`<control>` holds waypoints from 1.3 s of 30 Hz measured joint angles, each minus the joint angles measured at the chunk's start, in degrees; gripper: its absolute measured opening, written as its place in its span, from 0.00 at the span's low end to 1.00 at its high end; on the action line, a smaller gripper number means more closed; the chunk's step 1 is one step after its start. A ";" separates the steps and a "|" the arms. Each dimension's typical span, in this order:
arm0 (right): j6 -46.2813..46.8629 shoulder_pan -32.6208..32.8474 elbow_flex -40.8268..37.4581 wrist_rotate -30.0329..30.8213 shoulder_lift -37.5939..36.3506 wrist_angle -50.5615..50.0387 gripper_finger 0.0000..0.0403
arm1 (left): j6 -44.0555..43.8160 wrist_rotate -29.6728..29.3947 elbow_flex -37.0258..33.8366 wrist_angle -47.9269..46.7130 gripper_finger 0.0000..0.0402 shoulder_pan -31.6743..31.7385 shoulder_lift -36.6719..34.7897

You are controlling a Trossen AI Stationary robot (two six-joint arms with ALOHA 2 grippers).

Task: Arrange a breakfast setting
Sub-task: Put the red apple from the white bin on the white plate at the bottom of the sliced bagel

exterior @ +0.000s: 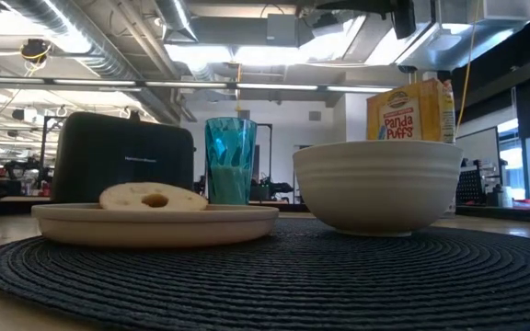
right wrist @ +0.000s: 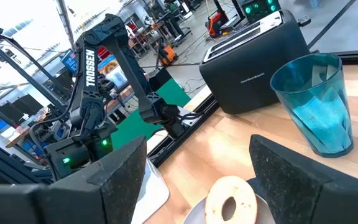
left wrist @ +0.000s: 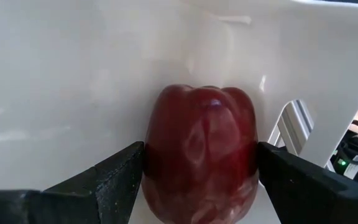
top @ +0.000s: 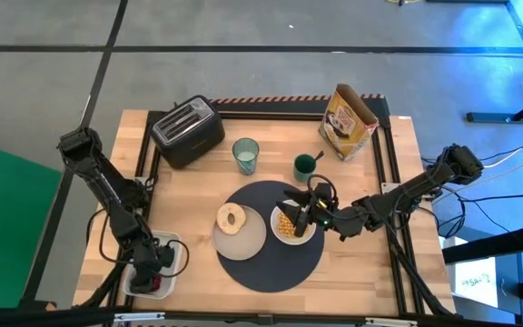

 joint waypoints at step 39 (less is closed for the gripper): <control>5.59 -0.90 -0.02 -9.69 -0.04 6.76 0.68 | 40.24 -50.71 36.82 -37.73 0.64 5.38 0.07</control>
